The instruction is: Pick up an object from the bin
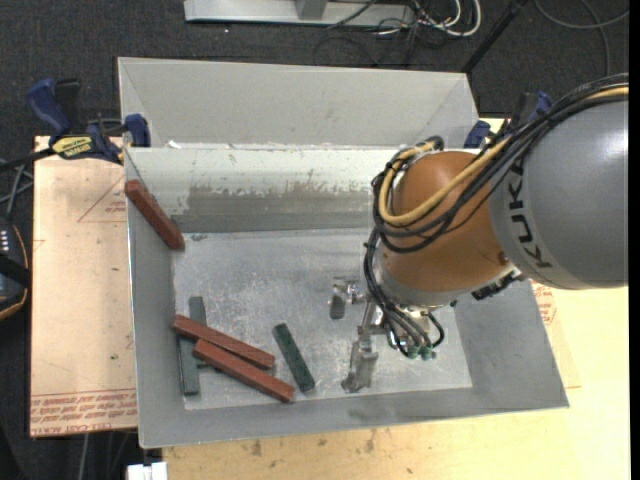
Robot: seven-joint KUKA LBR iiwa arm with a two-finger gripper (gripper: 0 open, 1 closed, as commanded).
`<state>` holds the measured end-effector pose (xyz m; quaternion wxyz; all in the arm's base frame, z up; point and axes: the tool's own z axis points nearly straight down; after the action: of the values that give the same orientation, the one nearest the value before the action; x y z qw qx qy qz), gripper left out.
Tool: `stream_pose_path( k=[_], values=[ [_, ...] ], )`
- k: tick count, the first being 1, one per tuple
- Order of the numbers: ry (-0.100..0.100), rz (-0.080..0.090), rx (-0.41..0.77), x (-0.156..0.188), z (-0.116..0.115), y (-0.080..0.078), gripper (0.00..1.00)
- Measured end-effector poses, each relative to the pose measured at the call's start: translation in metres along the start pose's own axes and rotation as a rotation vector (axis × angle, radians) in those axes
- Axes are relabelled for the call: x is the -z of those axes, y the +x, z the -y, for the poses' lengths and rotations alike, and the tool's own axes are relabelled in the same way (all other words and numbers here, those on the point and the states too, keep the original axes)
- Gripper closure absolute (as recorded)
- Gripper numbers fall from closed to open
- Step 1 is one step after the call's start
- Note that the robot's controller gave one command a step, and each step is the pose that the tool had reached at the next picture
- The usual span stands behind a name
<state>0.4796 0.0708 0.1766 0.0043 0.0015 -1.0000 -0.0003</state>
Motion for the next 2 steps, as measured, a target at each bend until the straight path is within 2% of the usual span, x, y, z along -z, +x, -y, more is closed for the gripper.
stream_pose_path(
  k=[1, 2],
  values=[
    [-0.001, 0.008, -0.003, 0.004, 0.000, -0.002, 0.00],
    [0.001, 0.013, 0.092, -0.027, -0.026, -0.010, 0.00]
  ],
)
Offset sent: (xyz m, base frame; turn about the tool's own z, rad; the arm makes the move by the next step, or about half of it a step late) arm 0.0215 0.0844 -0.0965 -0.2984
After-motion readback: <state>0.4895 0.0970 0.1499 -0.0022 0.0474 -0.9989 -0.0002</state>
